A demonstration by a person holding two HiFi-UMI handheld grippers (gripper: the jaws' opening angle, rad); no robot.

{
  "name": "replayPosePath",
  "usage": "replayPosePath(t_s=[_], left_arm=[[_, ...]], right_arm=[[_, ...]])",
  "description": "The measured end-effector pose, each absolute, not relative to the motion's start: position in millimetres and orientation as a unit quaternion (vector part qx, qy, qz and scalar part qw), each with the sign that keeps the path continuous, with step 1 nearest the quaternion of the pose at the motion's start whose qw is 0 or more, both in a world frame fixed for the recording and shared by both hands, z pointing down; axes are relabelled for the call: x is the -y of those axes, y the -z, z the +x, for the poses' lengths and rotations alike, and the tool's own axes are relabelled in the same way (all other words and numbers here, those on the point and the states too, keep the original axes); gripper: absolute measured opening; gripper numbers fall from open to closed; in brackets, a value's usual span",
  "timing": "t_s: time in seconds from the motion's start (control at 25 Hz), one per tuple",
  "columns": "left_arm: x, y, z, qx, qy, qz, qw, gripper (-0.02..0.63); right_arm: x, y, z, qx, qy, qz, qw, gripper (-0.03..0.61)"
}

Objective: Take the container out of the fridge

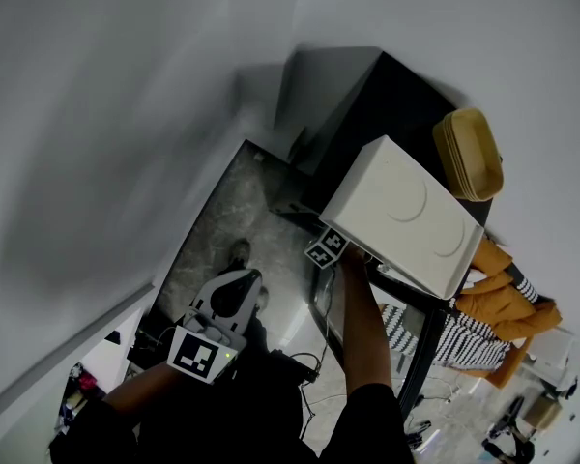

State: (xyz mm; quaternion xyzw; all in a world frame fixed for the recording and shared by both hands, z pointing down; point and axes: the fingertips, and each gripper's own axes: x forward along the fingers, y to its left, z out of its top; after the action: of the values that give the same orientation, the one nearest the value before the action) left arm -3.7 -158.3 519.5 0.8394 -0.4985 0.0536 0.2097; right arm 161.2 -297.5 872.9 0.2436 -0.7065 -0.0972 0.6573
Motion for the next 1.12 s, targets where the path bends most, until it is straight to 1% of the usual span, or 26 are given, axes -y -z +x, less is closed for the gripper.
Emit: replayPosePath(t_s=[0.28,1.12], left_arm=[[155.5,-520.9,-5.9,0.501,-0.054,0.838,0.211,0.005],[142.0,-515.3,-7.0,0.498,-0.048,0.841,0.205,0.005]], right_arm=[[293.4,-871.1,159.7,0.708,0.091,0.243,0.657,0.018],[262.9,-869.7,158.4,0.716,0.079,0.228,0.655,0.014]])
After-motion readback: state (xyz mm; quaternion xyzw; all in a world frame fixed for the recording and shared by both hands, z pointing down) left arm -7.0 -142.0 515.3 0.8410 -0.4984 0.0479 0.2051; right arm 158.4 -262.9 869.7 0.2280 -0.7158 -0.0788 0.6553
